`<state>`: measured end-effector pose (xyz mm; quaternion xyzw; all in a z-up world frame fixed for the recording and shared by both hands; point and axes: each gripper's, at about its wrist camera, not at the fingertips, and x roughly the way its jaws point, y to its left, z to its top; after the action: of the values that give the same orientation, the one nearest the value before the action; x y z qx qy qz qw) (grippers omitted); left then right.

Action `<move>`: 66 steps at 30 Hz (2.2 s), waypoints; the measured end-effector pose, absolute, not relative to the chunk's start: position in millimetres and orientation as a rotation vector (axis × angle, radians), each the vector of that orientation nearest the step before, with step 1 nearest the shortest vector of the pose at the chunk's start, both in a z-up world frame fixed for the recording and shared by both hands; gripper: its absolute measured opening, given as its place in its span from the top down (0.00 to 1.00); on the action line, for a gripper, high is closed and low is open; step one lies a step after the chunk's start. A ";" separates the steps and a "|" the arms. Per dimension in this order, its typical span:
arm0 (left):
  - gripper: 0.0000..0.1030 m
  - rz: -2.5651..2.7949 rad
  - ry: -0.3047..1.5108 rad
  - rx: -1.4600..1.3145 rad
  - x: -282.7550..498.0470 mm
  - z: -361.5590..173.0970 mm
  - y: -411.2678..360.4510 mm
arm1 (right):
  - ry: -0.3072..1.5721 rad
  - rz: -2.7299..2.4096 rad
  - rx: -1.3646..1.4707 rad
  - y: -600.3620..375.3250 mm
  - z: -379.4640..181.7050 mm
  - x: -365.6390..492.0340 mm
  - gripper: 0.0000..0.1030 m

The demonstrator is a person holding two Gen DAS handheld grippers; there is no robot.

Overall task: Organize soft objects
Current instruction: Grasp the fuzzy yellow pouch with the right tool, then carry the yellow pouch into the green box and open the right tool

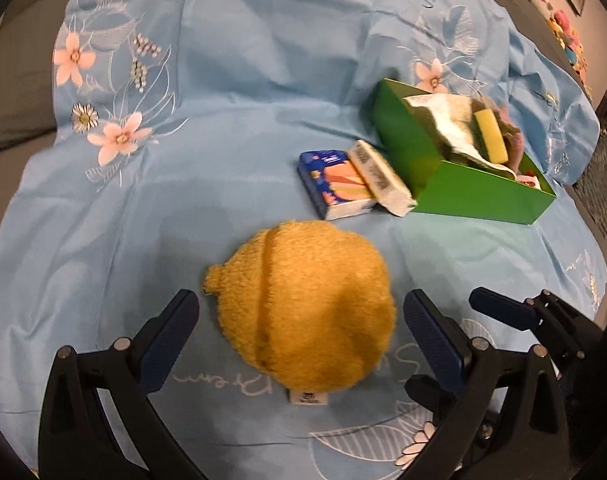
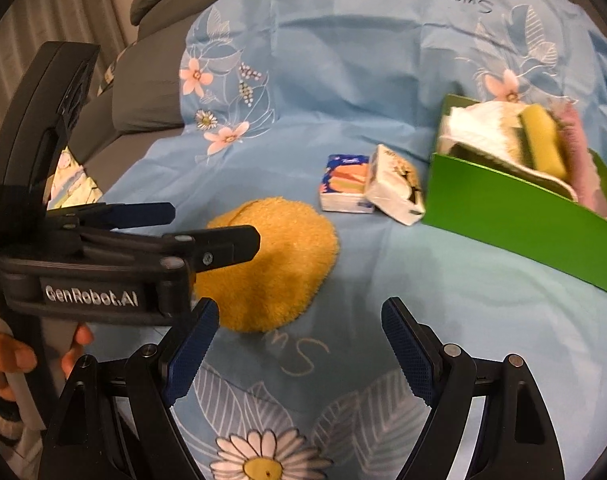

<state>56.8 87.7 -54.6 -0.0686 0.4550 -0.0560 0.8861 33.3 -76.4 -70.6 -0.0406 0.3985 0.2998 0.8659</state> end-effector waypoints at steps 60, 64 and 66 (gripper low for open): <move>0.71 -0.413 0.817 -0.013 140.8 40.6 -80.4 | 0.505 0.467 0.031 -206.3 12.2 98.1 0.81; 0.71 -0.423 0.803 0.007 172.0 48.8 -110.3 | 0.489 0.421 0.059 -229.2 17.7 126.0 0.81; 0.71 -0.428 0.807 0.012 185.0 50.1 -119.6 | 0.483 0.397 0.060 -237.0 18.1 138.1 0.81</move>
<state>185.0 -119.6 50.1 0.0056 0.3895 -0.2066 0.8976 138.1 -237.0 18.1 0.0294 0.2377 0.1951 0.9511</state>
